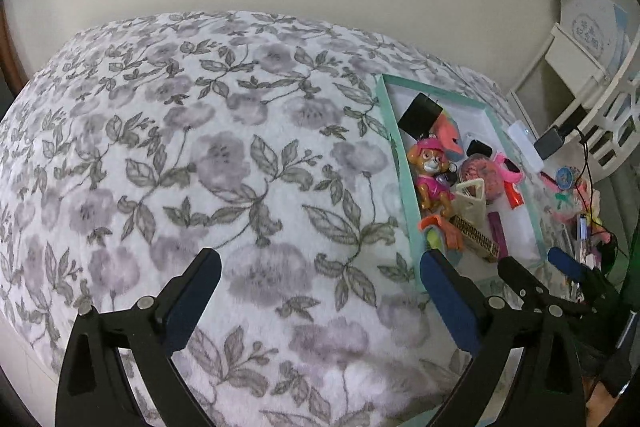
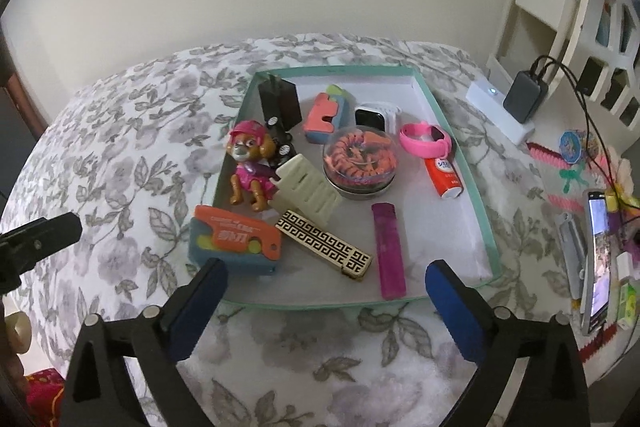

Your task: Organize rigid objects

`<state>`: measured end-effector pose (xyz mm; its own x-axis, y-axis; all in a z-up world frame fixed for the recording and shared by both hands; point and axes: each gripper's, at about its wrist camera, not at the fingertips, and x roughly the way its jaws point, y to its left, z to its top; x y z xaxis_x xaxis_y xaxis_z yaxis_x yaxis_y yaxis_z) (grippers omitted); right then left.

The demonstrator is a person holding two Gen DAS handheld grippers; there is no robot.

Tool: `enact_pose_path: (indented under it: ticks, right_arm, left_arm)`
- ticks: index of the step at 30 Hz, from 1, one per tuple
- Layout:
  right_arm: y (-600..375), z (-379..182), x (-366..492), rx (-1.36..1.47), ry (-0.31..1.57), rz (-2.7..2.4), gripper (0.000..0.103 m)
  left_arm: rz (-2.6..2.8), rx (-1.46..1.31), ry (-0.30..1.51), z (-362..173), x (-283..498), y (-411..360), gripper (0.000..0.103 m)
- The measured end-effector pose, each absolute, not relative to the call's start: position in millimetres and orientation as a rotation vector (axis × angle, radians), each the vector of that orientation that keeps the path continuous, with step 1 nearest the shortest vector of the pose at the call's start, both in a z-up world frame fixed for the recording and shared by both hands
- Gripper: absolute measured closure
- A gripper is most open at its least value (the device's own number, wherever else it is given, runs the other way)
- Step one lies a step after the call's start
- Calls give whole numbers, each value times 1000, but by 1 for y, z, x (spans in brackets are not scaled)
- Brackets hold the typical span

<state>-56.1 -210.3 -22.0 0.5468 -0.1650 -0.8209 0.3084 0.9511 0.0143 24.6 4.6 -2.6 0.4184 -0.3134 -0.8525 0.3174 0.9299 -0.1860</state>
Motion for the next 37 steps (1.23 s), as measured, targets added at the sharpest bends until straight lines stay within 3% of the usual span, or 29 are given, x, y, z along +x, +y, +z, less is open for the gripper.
enact_pose_path:
  ticks: [37]
  right_arm:
    - [-185, 13, -82, 112, 824, -276, 0]
  left_arm:
    - [-295, 128, 896, 28, -12, 11, 3]
